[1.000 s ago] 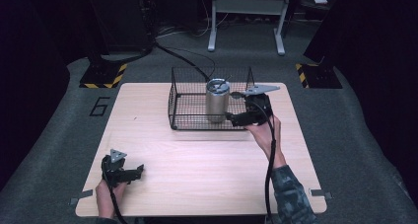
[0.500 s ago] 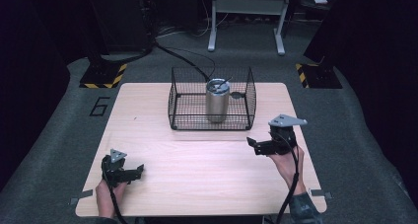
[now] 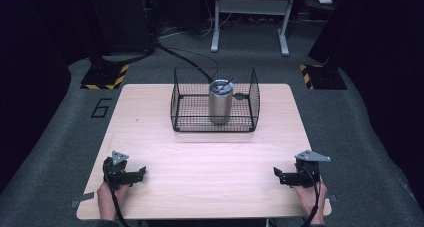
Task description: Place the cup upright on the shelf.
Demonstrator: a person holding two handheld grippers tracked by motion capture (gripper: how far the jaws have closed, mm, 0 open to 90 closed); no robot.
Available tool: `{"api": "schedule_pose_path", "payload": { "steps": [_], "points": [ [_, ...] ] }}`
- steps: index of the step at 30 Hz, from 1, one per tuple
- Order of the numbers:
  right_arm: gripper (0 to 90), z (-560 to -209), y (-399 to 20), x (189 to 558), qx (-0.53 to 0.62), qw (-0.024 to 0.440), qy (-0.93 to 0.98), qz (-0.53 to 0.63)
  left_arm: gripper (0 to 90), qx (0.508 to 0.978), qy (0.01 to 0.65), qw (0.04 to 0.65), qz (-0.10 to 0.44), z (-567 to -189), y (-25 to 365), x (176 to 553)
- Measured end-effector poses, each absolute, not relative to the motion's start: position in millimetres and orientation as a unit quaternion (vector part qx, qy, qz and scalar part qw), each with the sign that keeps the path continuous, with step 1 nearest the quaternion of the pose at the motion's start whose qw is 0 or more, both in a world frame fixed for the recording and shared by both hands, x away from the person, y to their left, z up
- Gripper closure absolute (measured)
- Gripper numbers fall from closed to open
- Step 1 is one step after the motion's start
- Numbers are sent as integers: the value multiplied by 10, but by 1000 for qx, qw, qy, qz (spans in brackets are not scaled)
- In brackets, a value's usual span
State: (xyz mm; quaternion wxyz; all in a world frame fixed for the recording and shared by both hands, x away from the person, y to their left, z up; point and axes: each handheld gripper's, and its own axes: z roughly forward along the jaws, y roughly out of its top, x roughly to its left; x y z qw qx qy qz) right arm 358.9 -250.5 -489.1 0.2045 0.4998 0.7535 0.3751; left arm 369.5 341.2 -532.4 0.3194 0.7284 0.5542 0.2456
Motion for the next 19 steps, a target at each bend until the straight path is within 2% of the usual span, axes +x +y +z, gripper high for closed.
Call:
{"api": "schedule_pose_path", "payload": {
  "steps": [6, 12, 13, 19],
  "points": [
    [0, -5211, -2700, 3514, 532, 203, 747, 344, 39, 729, 554, 319, 246, -5324, 3412, 3694],
    [0, -5290, -2730, 3473, 529, 208, 753, 332, 39, 729, 554, 319, 246, -5324, 3412, 3694],
    [0, -5305, -2703, 3465, 521, 222, 758, 322, 39, 729, 554, 319, 246, -5324, 3412, 3694],
    [0, -5302, -2692, 3507, 525, 218, 757, 323, 38, 729, 555, 318, 245, -5322, 3410, 3693]
  ]
}}
